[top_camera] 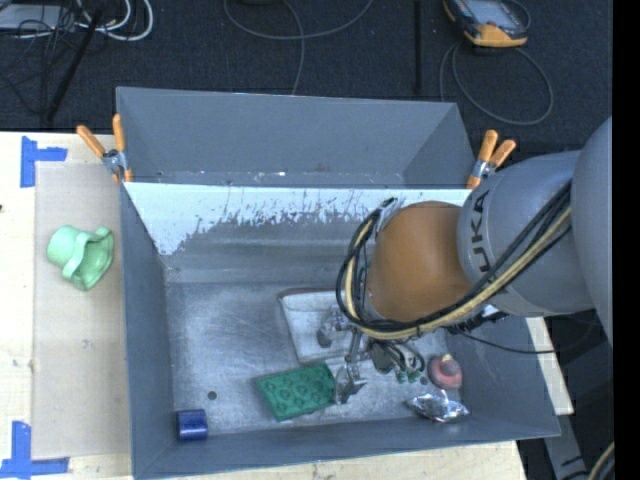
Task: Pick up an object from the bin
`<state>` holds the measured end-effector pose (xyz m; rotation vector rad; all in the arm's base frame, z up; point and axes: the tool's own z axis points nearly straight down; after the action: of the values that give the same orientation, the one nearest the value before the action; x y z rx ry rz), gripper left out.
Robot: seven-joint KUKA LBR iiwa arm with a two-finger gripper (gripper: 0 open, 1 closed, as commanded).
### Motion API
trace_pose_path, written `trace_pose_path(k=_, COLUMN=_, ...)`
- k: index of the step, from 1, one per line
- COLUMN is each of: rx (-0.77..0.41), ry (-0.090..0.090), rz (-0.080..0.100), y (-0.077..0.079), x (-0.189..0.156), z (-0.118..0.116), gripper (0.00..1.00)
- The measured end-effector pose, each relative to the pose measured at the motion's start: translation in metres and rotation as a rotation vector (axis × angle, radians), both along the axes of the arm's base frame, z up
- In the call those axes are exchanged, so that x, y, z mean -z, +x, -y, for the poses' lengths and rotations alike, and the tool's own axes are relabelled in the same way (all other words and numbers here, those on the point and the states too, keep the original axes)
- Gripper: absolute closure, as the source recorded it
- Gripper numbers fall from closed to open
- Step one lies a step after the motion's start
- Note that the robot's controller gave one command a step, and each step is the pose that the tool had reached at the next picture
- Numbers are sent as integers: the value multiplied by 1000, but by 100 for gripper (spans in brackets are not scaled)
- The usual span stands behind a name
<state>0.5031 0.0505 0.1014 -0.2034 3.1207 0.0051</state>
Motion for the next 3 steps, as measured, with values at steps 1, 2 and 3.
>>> trace_pose_path(k=1, rx=4, ry=-3, rz=-6, y=14, x=-108, z=-17, gripper=100)
trace_pose_path(k=2, rx=4, ry=-4, rz=-14, y=12, x=-104, z=-16, gripper=0)
trace_pose_path(k=3, rx=13, ry=-1, rz=4, y=-18, x=21, z=-49, gripper=0)
